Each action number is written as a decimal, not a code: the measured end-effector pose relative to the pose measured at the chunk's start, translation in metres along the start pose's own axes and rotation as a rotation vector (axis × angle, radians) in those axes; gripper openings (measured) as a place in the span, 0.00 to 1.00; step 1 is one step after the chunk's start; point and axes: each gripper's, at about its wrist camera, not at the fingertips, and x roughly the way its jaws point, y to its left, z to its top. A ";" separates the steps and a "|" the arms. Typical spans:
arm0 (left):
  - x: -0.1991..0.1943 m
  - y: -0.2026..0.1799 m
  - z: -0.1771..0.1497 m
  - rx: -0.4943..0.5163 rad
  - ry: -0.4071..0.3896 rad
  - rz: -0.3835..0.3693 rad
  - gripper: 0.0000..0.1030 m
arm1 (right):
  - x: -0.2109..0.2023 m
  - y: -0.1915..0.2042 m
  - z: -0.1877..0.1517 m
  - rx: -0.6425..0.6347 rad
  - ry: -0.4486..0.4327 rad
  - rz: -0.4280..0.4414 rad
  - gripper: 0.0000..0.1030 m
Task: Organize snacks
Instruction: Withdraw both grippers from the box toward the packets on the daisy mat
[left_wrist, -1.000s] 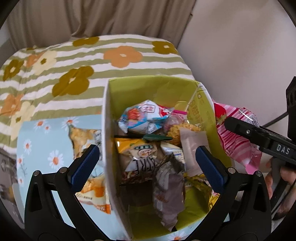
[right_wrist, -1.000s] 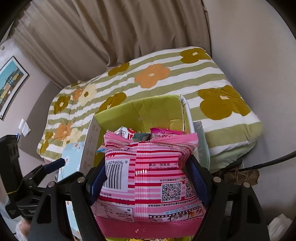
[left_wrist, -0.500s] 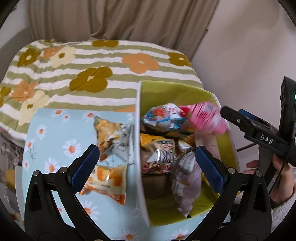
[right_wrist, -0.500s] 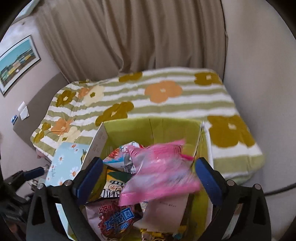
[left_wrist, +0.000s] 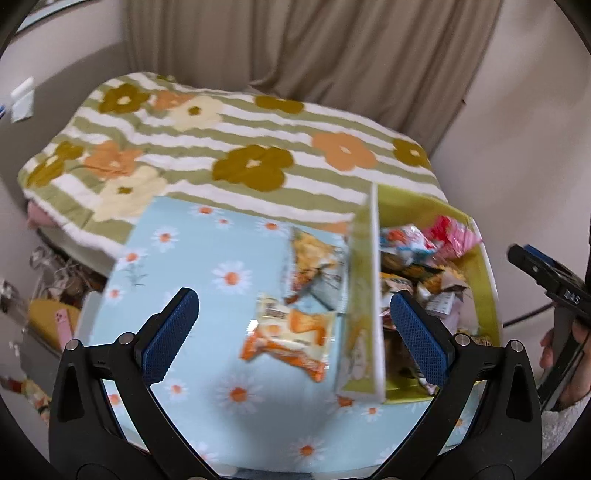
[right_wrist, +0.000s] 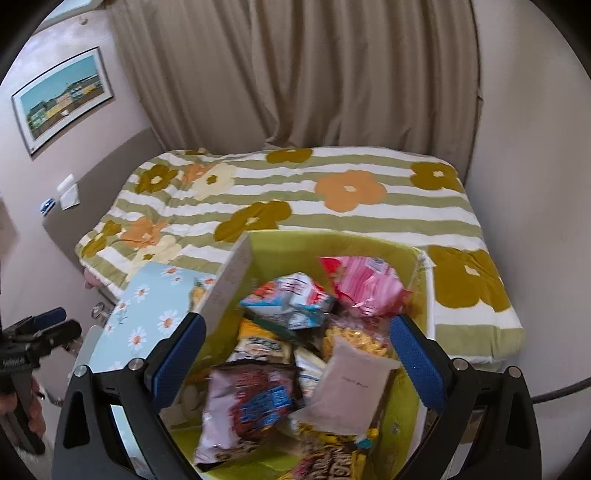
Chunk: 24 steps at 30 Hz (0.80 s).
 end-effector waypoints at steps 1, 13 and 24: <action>-0.005 0.008 0.001 -0.010 -0.010 0.005 1.00 | -0.004 0.007 0.002 -0.013 -0.006 0.005 0.97; -0.013 0.077 0.016 -0.010 0.003 -0.032 1.00 | 0.006 0.094 -0.003 -0.050 0.016 0.036 0.97; 0.014 0.133 0.043 0.090 0.087 -0.137 1.00 | 0.045 0.173 -0.027 0.049 0.072 -0.019 0.97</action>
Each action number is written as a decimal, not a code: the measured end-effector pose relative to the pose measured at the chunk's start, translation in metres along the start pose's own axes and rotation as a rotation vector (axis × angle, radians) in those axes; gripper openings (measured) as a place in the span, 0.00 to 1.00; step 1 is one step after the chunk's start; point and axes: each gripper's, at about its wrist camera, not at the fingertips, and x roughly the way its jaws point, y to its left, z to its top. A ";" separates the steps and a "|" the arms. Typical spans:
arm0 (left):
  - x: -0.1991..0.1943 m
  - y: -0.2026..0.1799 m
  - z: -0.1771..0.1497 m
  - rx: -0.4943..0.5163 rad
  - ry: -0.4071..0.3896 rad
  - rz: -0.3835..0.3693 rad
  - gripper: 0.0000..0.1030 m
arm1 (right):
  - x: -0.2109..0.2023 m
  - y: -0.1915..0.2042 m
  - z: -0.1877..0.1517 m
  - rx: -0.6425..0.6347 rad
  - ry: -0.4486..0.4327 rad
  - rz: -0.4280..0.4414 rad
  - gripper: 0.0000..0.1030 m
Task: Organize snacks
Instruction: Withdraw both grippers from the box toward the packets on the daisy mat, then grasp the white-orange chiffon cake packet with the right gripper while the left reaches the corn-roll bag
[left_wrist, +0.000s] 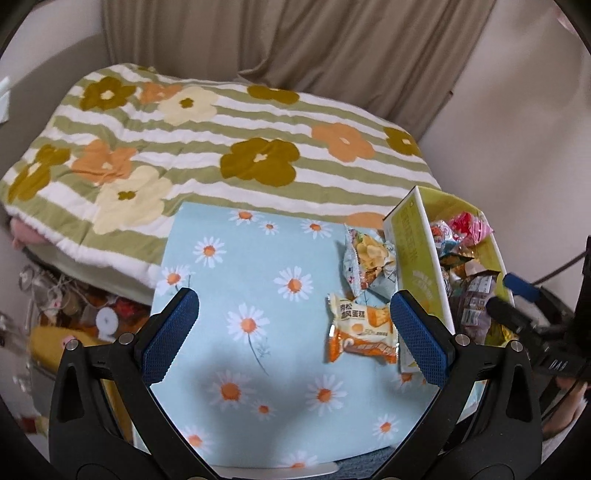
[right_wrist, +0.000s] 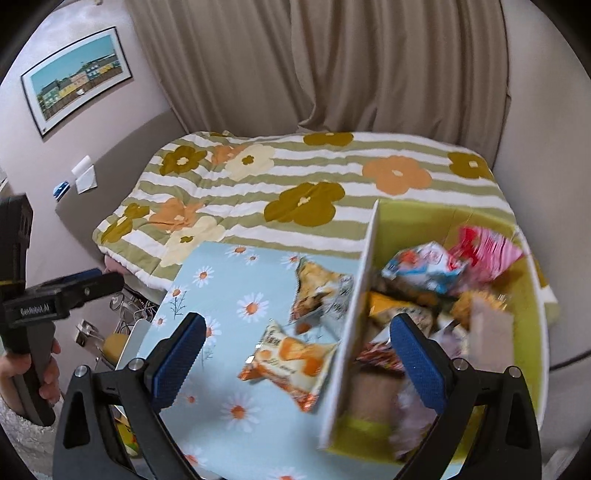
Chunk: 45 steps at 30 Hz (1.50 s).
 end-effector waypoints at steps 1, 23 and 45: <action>0.003 0.005 0.003 0.012 0.008 -0.014 1.00 | 0.004 0.005 -0.003 0.019 0.006 -0.008 0.97; 0.111 0.036 0.028 0.172 0.221 -0.180 1.00 | 0.094 0.067 -0.096 0.319 -0.029 -0.235 0.97; 0.187 -0.056 0.059 0.469 0.265 -0.266 1.00 | 0.178 0.040 -0.091 0.222 -0.004 -0.426 0.97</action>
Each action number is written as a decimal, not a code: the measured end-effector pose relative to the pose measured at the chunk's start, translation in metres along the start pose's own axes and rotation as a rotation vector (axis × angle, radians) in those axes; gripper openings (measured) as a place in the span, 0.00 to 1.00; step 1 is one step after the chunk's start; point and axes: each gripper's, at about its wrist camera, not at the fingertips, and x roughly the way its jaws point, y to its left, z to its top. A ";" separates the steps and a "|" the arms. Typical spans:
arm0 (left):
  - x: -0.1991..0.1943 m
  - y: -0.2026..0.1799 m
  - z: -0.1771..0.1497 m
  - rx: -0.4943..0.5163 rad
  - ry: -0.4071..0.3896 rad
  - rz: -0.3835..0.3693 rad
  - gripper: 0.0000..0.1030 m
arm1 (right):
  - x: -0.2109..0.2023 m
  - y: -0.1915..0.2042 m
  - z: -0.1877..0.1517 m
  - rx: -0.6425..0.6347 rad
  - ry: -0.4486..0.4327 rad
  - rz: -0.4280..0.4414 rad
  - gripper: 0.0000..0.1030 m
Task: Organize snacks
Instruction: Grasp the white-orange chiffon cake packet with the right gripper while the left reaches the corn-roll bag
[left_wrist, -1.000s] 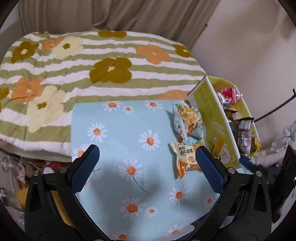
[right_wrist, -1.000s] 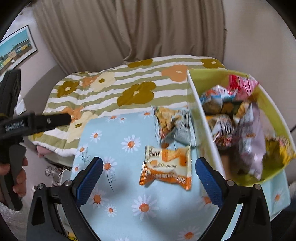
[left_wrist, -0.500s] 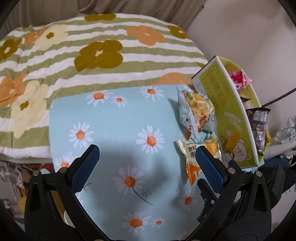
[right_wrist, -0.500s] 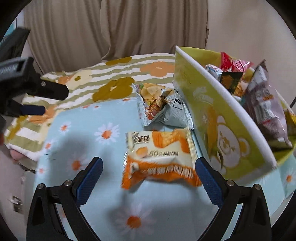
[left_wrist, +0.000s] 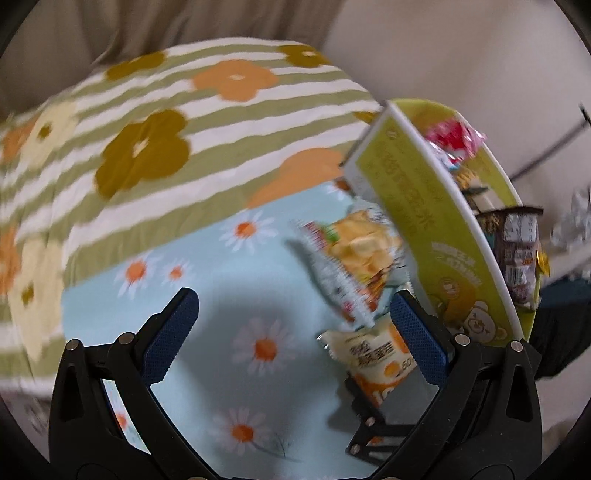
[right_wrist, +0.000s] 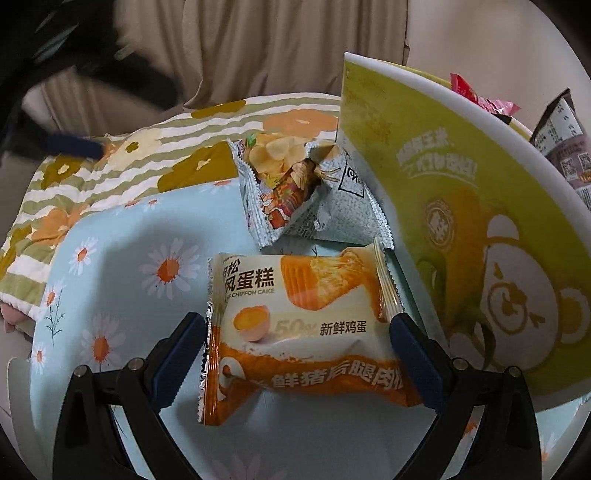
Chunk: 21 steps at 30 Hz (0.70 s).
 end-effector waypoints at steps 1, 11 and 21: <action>0.005 -0.010 0.007 0.054 0.006 -0.002 1.00 | 0.001 0.001 0.000 -0.009 0.002 -0.004 0.97; 0.076 -0.082 0.044 0.531 0.165 0.052 1.00 | 0.005 0.002 -0.006 -0.063 0.000 -0.039 0.83; 0.129 -0.083 0.037 0.601 0.330 0.003 0.98 | -0.004 -0.009 -0.011 -0.054 -0.004 -0.002 0.75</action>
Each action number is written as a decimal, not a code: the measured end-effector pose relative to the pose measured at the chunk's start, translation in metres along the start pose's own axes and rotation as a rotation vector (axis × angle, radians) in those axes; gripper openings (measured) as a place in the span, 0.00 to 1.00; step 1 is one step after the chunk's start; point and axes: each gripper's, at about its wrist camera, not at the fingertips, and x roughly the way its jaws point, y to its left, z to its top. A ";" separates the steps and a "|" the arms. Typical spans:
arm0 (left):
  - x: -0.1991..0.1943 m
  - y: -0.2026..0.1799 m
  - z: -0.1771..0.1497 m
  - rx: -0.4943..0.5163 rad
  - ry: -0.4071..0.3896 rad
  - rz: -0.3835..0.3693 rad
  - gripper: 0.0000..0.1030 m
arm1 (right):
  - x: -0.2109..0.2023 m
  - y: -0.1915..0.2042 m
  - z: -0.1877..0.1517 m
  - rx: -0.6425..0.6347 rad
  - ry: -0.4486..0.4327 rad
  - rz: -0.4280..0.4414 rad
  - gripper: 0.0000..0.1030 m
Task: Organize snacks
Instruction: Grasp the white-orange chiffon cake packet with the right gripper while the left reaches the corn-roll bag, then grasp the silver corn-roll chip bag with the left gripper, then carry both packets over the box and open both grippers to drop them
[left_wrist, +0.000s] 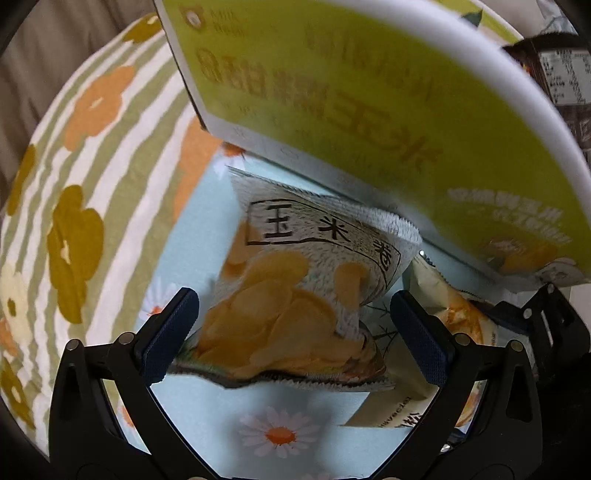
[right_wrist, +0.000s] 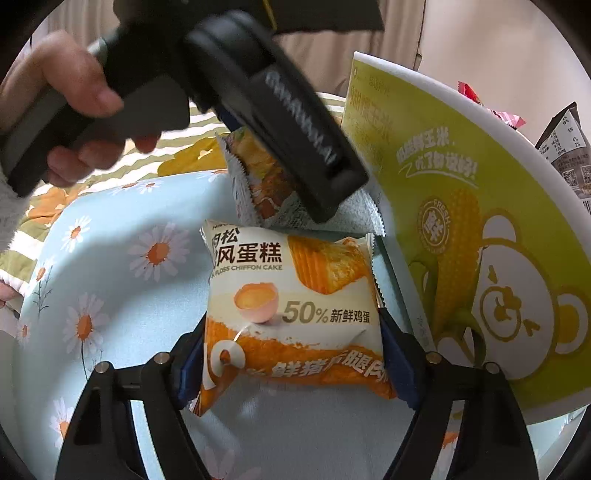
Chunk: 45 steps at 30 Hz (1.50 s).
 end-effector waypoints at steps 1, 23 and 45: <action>0.002 0.000 -0.001 0.002 0.002 0.000 0.91 | -0.002 -0.002 -0.001 0.003 0.000 0.005 0.75; -0.107 0.033 -0.066 -0.305 -0.209 0.040 0.62 | -0.062 -0.001 0.022 -0.022 -0.077 0.058 0.75; -0.245 -0.044 -0.033 -0.496 -0.462 0.148 0.62 | -0.193 -0.130 0.106 -0.012 -0.260 0.161 0.75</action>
